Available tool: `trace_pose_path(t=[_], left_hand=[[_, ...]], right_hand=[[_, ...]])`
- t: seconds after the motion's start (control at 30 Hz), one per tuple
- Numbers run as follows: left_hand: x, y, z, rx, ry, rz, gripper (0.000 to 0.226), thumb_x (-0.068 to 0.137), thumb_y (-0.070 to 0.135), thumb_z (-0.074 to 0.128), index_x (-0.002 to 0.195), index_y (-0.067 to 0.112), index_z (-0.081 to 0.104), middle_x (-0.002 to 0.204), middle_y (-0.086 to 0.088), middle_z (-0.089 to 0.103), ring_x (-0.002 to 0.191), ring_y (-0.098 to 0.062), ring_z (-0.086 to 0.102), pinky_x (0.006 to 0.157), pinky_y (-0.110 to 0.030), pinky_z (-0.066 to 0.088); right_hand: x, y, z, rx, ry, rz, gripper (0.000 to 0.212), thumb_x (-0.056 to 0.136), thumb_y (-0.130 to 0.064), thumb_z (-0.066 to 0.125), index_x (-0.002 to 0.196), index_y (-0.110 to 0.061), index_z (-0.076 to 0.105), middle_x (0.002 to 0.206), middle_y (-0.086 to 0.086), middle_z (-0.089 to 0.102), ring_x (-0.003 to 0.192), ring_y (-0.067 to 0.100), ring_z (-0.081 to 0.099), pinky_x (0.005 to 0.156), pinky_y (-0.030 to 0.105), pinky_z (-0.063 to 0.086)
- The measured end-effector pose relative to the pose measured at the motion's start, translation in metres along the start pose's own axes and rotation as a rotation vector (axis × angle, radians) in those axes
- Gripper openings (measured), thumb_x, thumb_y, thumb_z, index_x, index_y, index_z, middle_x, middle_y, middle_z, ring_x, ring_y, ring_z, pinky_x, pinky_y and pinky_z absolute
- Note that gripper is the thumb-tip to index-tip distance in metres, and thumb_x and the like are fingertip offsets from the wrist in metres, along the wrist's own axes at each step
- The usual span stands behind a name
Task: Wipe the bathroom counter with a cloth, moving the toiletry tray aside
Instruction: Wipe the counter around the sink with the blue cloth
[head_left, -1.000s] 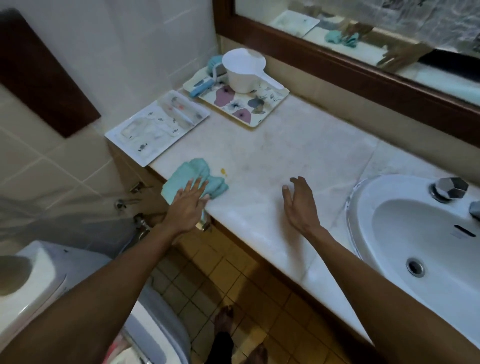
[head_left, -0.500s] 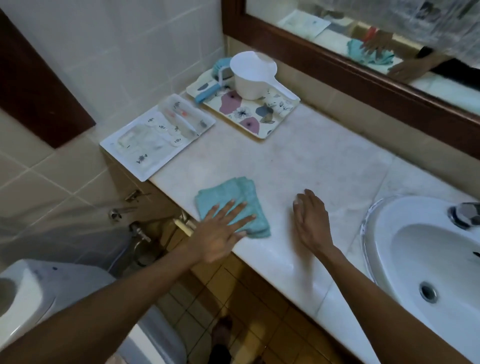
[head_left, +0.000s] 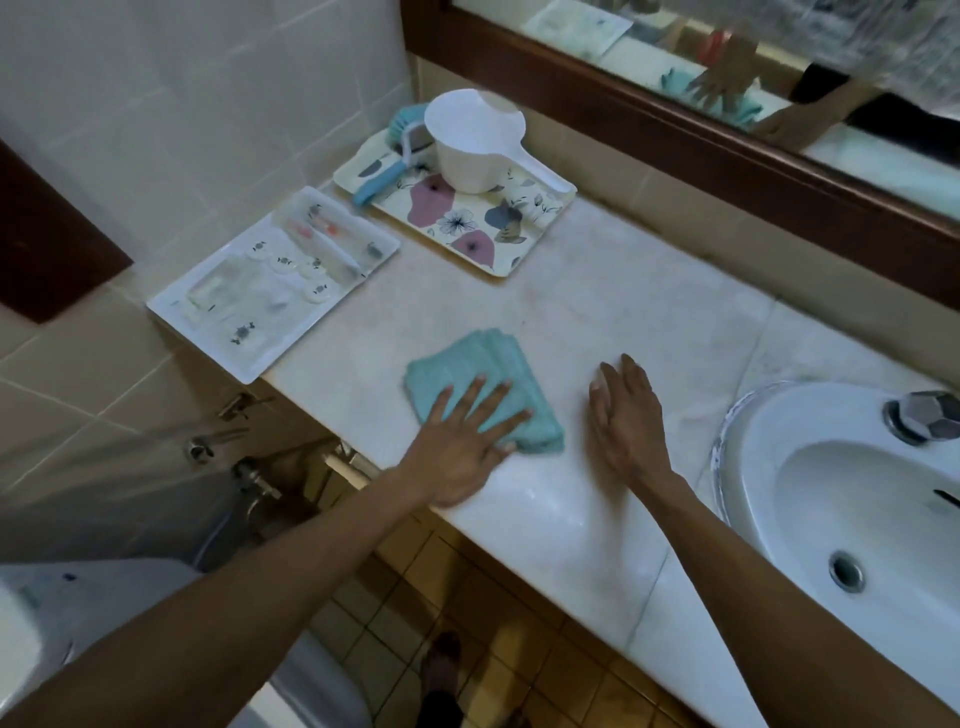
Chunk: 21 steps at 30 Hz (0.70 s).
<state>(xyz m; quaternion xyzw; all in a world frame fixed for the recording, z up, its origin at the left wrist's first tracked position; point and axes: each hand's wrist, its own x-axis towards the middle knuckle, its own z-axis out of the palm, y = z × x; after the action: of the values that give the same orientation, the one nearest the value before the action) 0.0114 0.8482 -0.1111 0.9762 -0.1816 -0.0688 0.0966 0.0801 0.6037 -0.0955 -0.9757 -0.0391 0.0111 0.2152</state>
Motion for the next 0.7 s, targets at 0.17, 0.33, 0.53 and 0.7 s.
trace_pose_path(t=[0.17,0.33,0.53,0.7], left_hand=[[-0.023,-0.078,-0.014,0.000,-0.034,0.048,0.050,0.103,0.054,0.014,0.153,0.051,0.007,0.166,0.011,0.005,0.153,-0.017,0.001,0.121,-0.047,0.008],[0.060,-0.083,-0.025,-0.054,-0.017,-0.295,0.051,0.102,0.057,0.012,0.152,0.054,0.006,0.167,0.006,0.000,0.154,-0.023,-0.002,0.120,-0.052,0.000],[0.078,0.022,-0.008,-0.043,-0.059,-0.135,0.056,0.099,0.056,0.013,0.154,0.047,0.017,0.167,0.002,0.004,0.154,-0.028,-0.001,0.118,-0.054,-0.004],[-0.012,0.027,0.012,0.038,-0.054,0.215,0.051,0.104,0.052,0.024,0.154,0.044,0.021,0.166,0.006,0.012,0.153,-0.022,0.009,0.121,-0.048,0.008]], right_hand=[[0.008,0.013,-0.011,-0.060,-0.005,-0.012,0.062,0.099,-0.042,0.025,0.138,-0.001,0.050,0.151,0.027,0.037,0.140,0.041,0.035,0.112,0.049,0.034],[-0.004,0.041,-0.027,-0.069,-0.001,0.053,0.062,0.099,-0.045,0.027,0.140,-0.003,0.048,0.154,0.026,0.034,0.143,0.040,0.031,0.115,0.050,0.031],[-0.036,0.087,-0.054,-0.171,0.019,0.091,0.054,0.100,-0.038,0.032,0.140,-0.005,0.049,0.153,0.024,0.036,0.142,0.040,0.032,0.113,0.050,0.030],[-0.069,0.116,-0.069,-0.244,0.017,0.122,0.055,0.099,-0.033,0.029,0.148,-0.010,0.037,0.160,0.018,0.026,0.145,0.038,0.026,0.115,0.049,0.028]])
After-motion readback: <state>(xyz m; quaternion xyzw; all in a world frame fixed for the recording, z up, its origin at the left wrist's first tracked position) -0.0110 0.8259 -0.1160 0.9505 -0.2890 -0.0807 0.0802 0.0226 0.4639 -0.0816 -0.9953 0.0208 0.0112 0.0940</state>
